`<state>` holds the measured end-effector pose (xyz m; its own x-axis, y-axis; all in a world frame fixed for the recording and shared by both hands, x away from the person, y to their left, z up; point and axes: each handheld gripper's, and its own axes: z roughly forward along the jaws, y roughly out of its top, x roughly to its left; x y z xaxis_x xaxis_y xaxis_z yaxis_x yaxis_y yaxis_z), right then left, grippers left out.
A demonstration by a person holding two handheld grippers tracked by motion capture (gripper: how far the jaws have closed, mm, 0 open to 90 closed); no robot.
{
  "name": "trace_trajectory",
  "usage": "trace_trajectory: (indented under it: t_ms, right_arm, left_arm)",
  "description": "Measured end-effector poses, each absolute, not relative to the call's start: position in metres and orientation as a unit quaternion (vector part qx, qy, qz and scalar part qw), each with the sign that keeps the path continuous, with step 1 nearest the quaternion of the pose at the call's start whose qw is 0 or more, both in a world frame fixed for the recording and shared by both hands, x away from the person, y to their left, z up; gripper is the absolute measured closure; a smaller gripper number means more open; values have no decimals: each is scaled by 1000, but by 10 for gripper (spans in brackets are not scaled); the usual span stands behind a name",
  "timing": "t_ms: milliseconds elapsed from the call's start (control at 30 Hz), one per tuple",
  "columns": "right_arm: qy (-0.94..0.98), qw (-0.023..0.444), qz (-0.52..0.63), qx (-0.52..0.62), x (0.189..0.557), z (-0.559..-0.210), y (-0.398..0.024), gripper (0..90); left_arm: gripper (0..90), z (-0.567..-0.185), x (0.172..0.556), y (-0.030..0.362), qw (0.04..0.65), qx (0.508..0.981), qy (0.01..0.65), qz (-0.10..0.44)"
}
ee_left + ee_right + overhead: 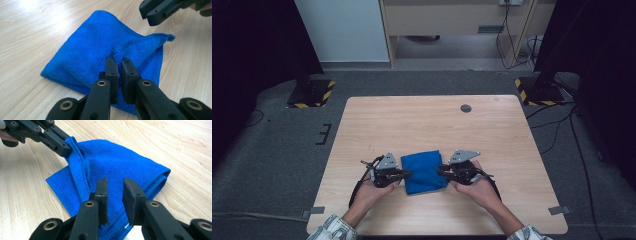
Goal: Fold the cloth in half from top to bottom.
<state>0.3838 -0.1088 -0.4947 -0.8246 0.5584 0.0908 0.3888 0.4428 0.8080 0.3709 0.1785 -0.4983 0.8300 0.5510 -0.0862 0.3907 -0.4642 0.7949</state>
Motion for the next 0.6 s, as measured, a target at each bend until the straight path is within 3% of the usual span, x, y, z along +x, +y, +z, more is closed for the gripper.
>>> trace_trajectory:
  t_ms: [400, 600]
  right_arm:
    - [852, 107, 424, 287, 388, -504, -108, 739]
    - [855, 106, 409, 300, 394, -512, -108, 681]
  left_arm:
    - [824, -508, 366, 173, 422, 862, 269, 78]
    - [801, -513, 365, 172, 411, 870, 262, 74]
